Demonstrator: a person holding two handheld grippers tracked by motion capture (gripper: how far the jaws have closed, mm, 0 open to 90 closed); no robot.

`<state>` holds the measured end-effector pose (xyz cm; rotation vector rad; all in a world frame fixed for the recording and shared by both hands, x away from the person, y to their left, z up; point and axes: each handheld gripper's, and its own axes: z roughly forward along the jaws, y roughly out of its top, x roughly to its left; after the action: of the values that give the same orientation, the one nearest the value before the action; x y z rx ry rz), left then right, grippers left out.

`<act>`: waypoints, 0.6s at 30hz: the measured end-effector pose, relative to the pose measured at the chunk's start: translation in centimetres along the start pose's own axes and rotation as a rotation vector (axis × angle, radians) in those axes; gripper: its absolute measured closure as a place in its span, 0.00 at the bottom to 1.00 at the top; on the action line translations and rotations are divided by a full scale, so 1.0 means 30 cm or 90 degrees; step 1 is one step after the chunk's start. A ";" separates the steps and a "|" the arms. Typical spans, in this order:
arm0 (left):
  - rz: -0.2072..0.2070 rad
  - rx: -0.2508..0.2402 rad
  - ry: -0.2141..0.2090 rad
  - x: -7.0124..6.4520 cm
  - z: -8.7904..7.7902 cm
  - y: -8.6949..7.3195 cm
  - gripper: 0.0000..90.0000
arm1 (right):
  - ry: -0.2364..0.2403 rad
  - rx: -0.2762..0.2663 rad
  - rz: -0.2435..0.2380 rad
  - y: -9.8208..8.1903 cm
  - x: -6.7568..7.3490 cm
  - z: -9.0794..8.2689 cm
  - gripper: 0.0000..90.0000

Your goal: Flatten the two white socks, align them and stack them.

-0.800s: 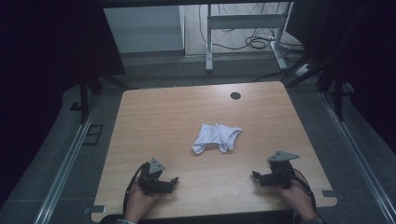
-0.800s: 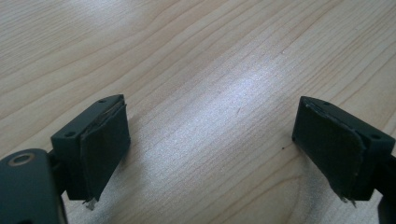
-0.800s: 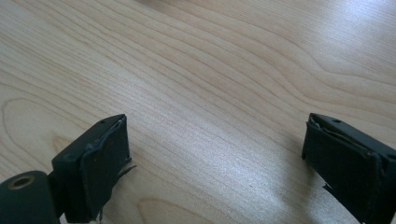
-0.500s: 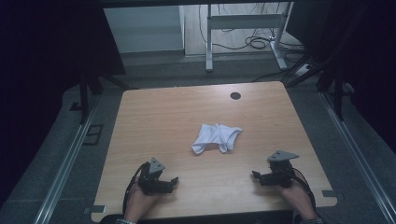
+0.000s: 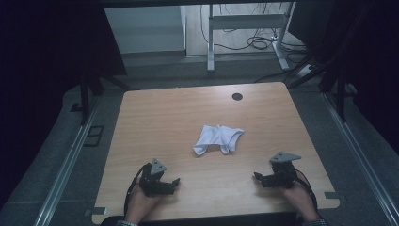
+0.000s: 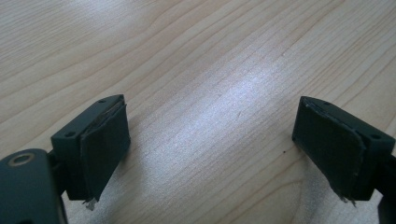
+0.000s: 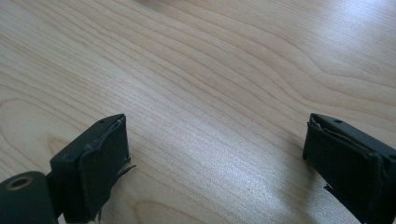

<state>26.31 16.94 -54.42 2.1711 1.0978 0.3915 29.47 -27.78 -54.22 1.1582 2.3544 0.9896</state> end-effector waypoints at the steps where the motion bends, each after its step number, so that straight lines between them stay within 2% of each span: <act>1: 0.000 0.000 0.000 0.000 0.000 0.000 0.12 | -0.004 0.002 0.004 0.003 0.002 0.001 0.07; 9: -0.006 -0.001 0.005 -0.003 0.001 0.001 0.12 | -0.008 0.018 0.008 0.014 0.004 0.001 0.08; 18: -0.006 0.000 0.005 -0.003 0.001 0.002 0.12 | 0.005 0.010 0.032 0.022 0.002 -0.008 0.09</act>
<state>26.30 16.83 -54.41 2.1653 1.1130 0.3959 29.68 -27.54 -53.58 1.2263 2.3542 0.9950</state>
